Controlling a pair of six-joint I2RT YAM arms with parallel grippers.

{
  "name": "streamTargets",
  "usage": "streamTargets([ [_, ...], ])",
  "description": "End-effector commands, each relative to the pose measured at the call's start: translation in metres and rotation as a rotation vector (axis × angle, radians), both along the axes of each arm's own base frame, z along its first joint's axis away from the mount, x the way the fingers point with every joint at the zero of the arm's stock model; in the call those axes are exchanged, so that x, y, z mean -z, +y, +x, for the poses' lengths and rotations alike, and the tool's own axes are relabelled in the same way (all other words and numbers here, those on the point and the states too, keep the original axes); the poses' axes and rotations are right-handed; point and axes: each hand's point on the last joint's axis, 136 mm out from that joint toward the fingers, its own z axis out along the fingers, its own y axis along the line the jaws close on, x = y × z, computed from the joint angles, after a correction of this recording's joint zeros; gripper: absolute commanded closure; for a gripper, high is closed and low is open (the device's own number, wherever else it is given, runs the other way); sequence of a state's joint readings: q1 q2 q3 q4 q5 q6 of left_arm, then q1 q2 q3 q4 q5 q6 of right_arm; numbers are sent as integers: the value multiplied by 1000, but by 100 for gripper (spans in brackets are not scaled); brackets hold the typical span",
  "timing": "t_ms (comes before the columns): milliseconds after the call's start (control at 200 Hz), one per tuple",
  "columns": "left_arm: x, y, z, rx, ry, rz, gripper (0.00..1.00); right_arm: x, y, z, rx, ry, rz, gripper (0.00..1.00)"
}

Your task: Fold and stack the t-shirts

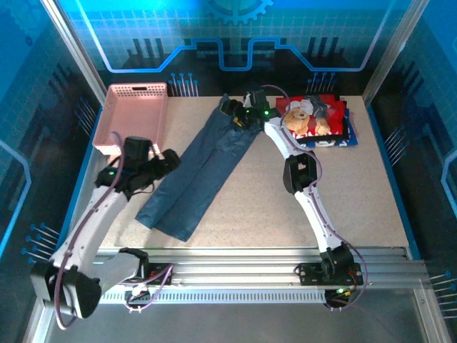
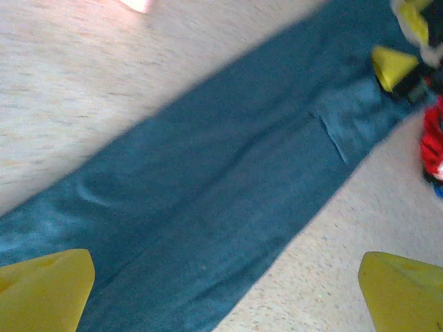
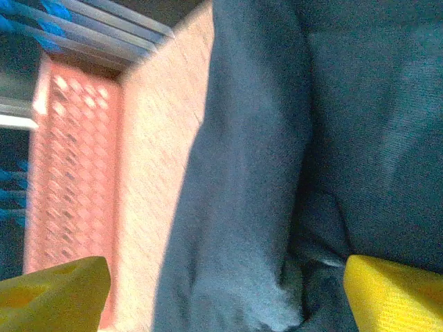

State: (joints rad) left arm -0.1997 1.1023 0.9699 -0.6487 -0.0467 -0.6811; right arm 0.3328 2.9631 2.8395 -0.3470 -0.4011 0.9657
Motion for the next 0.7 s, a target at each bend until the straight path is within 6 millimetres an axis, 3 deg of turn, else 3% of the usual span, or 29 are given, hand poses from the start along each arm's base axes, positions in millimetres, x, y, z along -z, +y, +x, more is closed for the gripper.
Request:
streamTargets([
  [0,-4,-49,30,136,-57,-35,1,10,-9,35,178,-8,203,6],
  [145,12,-91,53,232,-52,-71,1,-30,-36,66,346,-102,389,0],
  [210,22,-100,61,247,-38,-94,1,-65,-42,68,334,-155,425,0],
  [290,32,-108,65,278,-8,-99,1,-128,-44,56,230,-220,412,0],
  [375,47,-106,64,288,72,-56,1,-189,-34,24,74,-258,342,0],
  [450,62,-102,60,294,145,-12,1,-218,-24,-18,-49,-251,208,0],
  [555,79,-106,49,324,220,-29,2,-229,-29,-80,-135,-200,-14,0],
  [570,82,-107,47,325,233,-33,2,-222,-29,-87,-143,-179,-41,0],
  [600,88,-109,43,327,257,-38,3,-234,-36,-107,-148,-183,-78,0],
  [695,105,-119,30,363,330,-31,3,-229,-62,-151,-131,-138,-183,0],
])
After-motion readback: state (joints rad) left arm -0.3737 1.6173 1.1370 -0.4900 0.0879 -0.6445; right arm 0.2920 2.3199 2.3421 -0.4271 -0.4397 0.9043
